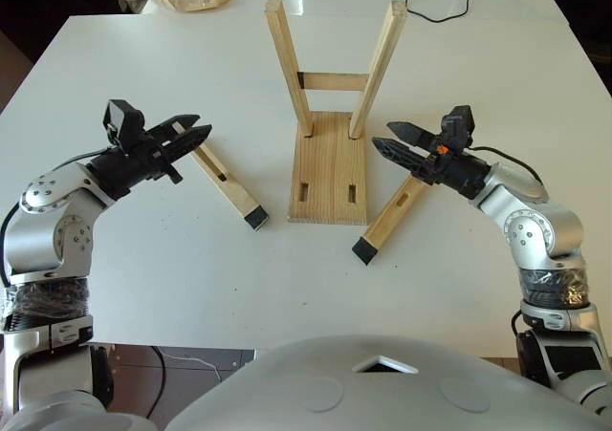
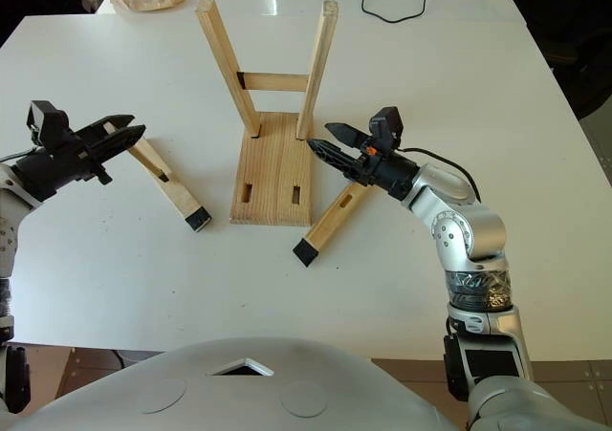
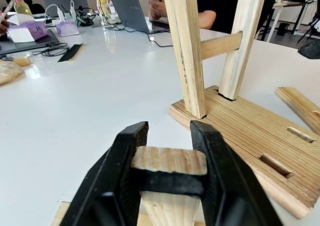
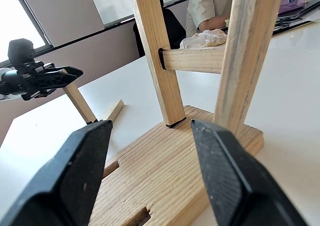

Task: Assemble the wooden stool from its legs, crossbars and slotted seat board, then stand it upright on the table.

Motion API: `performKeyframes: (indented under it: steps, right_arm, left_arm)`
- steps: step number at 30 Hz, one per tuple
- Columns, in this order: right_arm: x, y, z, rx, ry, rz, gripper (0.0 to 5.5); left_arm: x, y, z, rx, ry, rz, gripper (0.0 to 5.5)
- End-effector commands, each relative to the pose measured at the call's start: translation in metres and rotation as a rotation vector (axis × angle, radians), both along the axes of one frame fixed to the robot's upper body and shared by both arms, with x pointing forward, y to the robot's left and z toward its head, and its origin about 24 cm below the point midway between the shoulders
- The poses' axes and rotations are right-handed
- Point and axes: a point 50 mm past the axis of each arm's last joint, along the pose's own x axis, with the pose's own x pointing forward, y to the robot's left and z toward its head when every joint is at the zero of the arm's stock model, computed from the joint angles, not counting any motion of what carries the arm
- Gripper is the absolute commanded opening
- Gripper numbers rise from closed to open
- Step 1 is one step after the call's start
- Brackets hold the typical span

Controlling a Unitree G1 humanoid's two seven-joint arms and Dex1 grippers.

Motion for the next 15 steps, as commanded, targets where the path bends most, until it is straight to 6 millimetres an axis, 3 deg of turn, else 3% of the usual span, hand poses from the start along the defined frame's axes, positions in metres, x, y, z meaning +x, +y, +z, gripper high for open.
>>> performKeyframes:
  steps: [1, 15]
  right_arm:
    - [0.002, 0.001, 0.004, 0.006, -0.004, 0.005, 2.90]
    - [0.002, 0.003, 0.000, 0.017, 0.025, 0.000, 2.90]
  left_arm:
    - [0.003, -0.001, 0.000, 0.029, -0.011, -0.007, 1.33]
    - [0.016, 0.012, -0.008, 0.160, 0.014, -0.015, 1.33]
